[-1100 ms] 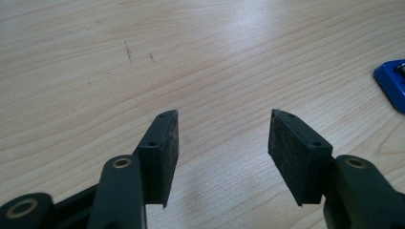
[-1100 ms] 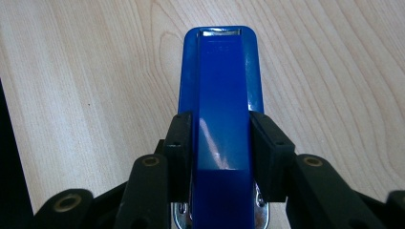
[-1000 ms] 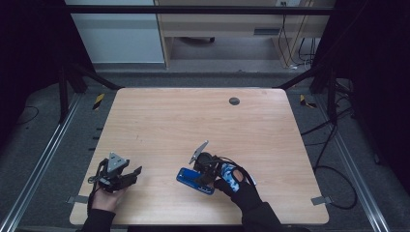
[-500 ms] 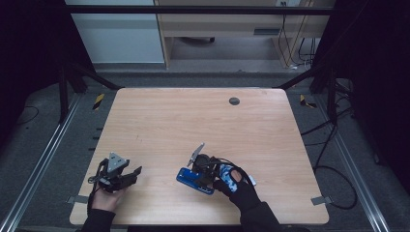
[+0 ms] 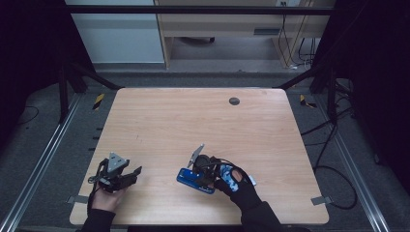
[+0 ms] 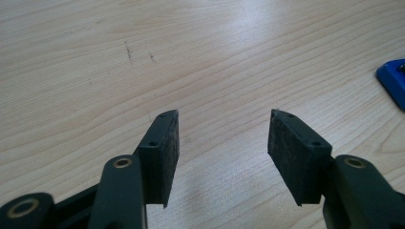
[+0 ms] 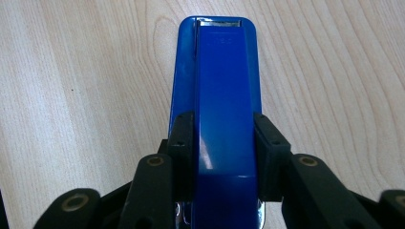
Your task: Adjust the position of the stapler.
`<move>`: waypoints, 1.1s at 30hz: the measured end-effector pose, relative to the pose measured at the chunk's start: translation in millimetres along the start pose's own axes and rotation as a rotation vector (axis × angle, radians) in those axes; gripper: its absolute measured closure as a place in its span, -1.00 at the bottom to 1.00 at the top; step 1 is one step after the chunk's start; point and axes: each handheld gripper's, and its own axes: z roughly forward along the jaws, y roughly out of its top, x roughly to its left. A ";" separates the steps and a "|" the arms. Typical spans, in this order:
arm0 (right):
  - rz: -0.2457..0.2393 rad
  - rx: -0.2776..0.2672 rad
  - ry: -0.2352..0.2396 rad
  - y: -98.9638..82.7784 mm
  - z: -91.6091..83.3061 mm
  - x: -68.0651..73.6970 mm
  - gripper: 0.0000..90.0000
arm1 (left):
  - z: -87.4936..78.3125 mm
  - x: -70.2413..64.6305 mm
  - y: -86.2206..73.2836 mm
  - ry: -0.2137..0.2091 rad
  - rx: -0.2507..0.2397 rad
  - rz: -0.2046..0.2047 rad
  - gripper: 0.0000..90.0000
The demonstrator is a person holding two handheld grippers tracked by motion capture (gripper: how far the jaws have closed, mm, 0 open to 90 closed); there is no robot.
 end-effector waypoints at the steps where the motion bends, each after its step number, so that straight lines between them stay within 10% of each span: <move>1: 0.000 0.005 -0.003 0.0 -0.6 0.6 0.46 | -0.1 0.1 0.0 -0.001 0.000 0.000 -0.02; 33: -0.273 -0.072 0.114 -29.4 -19.5 -3.2 0.46 | 0.7 -0.5 -0.1 0.006 0.008 0.004 -0.01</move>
